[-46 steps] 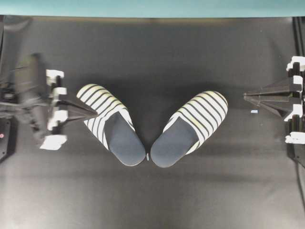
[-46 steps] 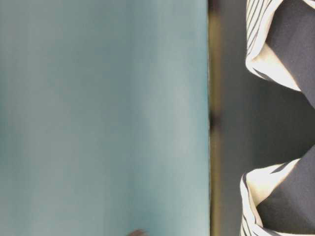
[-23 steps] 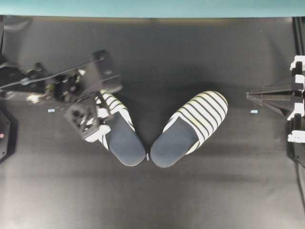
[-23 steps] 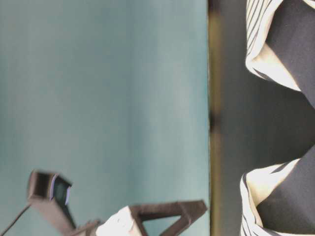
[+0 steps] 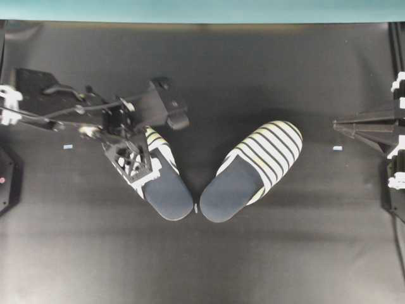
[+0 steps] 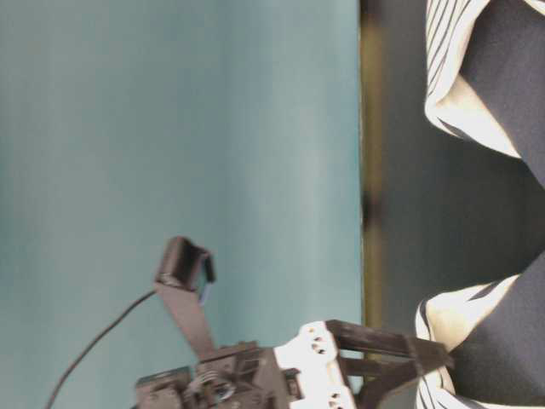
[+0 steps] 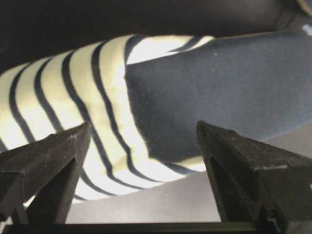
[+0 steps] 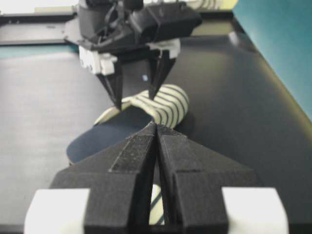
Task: Arrange the slippers with the left arm.
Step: 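Close the left gripper on the left slipper's striped upper edge, then rotate the held left slipper to point straight forward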
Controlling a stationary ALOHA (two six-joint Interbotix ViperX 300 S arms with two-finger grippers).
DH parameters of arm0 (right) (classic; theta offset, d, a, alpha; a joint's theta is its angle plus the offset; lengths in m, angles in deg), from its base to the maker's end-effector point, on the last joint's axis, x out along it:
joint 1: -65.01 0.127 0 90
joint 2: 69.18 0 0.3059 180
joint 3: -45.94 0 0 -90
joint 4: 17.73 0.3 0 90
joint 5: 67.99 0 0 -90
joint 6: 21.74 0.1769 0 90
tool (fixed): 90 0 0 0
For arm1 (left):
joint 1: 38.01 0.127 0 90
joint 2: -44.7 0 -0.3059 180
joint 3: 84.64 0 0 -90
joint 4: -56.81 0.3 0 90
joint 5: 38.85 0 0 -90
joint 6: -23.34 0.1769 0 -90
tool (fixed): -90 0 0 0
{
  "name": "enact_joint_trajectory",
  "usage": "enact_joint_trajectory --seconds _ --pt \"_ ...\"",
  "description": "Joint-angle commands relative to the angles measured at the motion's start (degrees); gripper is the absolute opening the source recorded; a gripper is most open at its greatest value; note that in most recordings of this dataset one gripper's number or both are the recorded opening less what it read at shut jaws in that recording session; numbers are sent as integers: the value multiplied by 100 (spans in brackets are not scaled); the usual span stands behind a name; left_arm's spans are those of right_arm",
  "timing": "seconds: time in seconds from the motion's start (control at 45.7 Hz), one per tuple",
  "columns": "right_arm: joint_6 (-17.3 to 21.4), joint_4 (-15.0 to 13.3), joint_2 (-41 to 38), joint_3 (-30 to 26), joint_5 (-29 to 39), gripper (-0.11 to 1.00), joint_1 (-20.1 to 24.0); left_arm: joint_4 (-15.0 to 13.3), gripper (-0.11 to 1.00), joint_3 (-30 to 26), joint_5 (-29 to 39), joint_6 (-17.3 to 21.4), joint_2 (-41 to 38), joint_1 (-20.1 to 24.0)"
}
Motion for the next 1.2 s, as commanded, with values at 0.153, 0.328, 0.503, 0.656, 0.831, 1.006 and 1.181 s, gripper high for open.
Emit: enact_joint_trajectory --seconds 0.153,0.328,0.503,0.656,0.831,1.006,1.181 --pt "26 9 -26 -70 -26 1 -18 44 83 62 -9 9 -141 88" --pt "35 18 -26 -35 -26 1 -18 44 77 141 0 9 -132 246" --pt "35 18 -26 9 -35 1 -9 70 41 79 -9 202 -132 264" --pt "35 18 -26 35 -35 1 -9 79 4 -105 -9 765 -114 264" --pt "35 97 -26 70 -26 1 -18 79 1 -431 -35 1767 0 246" --pt "35 97 -26 132 -26 1 -9 79 1 -729 -176 2171 88 246" --pt "35 97 -9 176 -35 1 -18 79 1 -756 -598 2241 -44 237"
